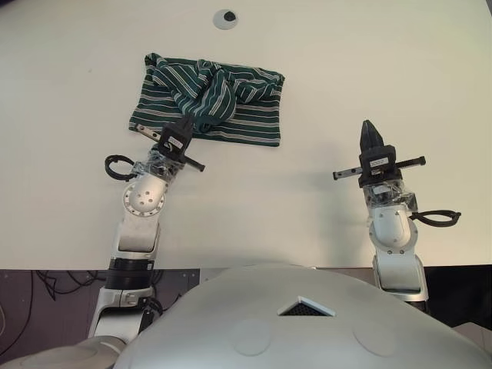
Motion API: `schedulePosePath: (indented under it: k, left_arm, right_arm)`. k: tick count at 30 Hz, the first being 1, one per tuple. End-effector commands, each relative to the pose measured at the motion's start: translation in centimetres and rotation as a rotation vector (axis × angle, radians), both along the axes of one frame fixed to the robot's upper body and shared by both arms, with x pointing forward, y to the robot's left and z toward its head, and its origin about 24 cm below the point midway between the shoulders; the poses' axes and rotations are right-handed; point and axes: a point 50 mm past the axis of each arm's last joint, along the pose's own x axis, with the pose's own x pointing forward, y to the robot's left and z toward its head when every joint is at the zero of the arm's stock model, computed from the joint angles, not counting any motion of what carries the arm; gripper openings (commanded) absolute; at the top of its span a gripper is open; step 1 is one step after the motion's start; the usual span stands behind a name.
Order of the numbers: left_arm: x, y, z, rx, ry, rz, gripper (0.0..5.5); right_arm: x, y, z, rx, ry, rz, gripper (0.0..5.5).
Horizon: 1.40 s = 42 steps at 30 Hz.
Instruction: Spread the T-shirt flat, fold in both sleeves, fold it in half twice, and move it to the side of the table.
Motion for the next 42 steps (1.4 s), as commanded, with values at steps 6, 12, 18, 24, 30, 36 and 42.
schedulePosePath:
  k: [6, 12, 18, 24, 30, 36, 42]
  left_arm:
    - [5.4, 2.4, -2.0, -0.080, 0.178, 0.016, 0.02]
    - [8.7, 0.1, -3.8, -0.107, 0.327, -0.057, 0.02]
    - [2.2, 0.1, -7.6, 0.030, 0.618, -0.214, 0.02]
    - [-4.4, -3.4, -6.5, -0.130, 0.616, -0.220, 0.02]
    - [-7.1, 0.3, -4.2, 0.116, 0.559, -0.154, 0.02]
    - [-2.8, 3.9, 5.6, 0.125, 0.240, -0.261, 0.02]
    - [-1.1, 1.9, 3.5, 0.311, 0.232, -0.617, 0.20]
  right_arm:
    - [1.9, 1.5, -0.9, 0.006, 0.011, 0.045, 0.00]
    - [3.3, 2.0, -1.8, -0.008, 0.014, 0.074, 0.00]
    - [4.1, 2.3, -2.0, -0.028, 0.007, 0.105, 0.00]
    - [3.6, 2.3, -1.6, -0.038, 0.002, 0.112, 0.00]
    - [3.1, 2.3, -1.3, -0.038, 0.002, 0.105, 0.00]
    - [2.8, 2.5, -1.4, -0.039, 0.016, 0.099, 0.00]
    - [2.7, 3.1, -1.6, -0.039, 0.022, 0.108, 0.00]
